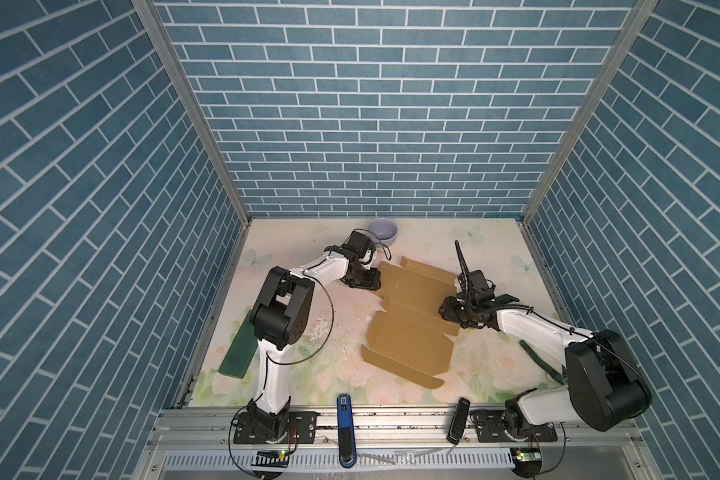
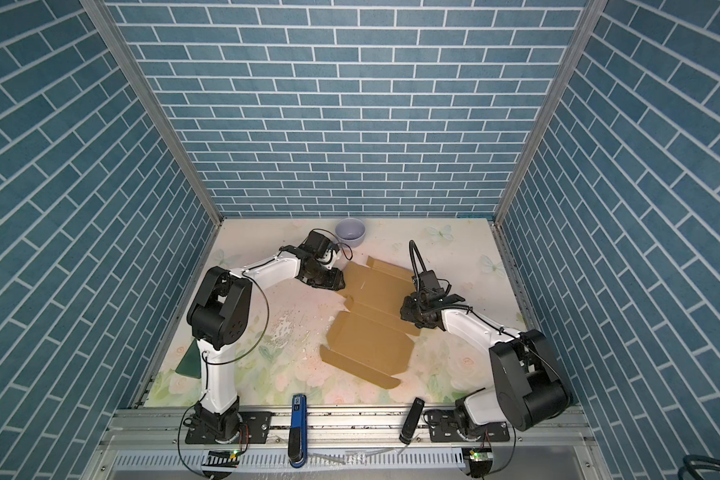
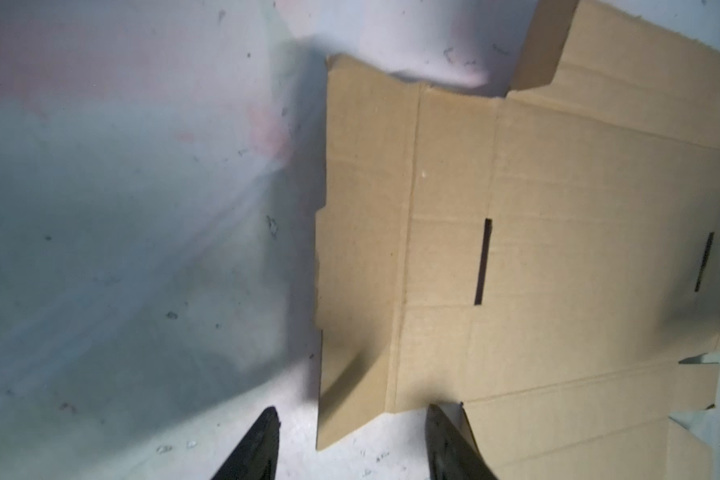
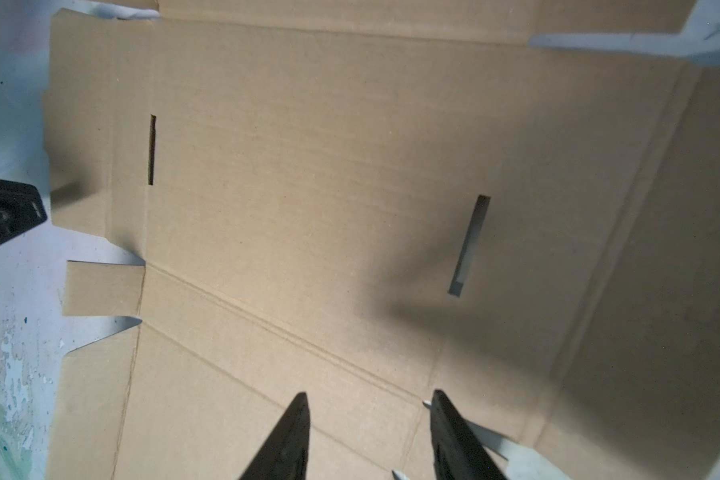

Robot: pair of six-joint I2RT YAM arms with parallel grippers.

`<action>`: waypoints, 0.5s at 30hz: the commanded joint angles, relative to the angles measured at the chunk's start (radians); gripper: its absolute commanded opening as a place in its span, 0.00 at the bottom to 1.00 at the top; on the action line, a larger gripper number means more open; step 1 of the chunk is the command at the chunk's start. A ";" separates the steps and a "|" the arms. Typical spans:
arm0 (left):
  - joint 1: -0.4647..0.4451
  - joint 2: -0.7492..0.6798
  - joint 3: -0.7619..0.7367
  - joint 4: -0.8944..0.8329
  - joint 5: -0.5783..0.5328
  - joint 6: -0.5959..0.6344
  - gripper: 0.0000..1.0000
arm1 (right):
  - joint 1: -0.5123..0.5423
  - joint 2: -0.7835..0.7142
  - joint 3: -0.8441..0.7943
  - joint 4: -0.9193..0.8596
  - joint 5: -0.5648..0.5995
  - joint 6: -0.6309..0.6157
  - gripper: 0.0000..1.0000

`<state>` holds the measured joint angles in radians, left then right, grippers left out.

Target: Fold the paper box

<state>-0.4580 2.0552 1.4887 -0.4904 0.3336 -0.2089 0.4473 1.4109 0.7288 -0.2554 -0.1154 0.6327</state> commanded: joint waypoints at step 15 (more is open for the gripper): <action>0.005 0.075 0.060 0.062 0.019 -0.007 0.63 | 0.005 0.094 -0.056 0.084 0.040 0.052 0.40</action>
<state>-0.4576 2.1223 1.5490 -0.4347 0.3565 -0.2131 0.4473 1.4899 0.6960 -0.1905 -0.0937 0.6510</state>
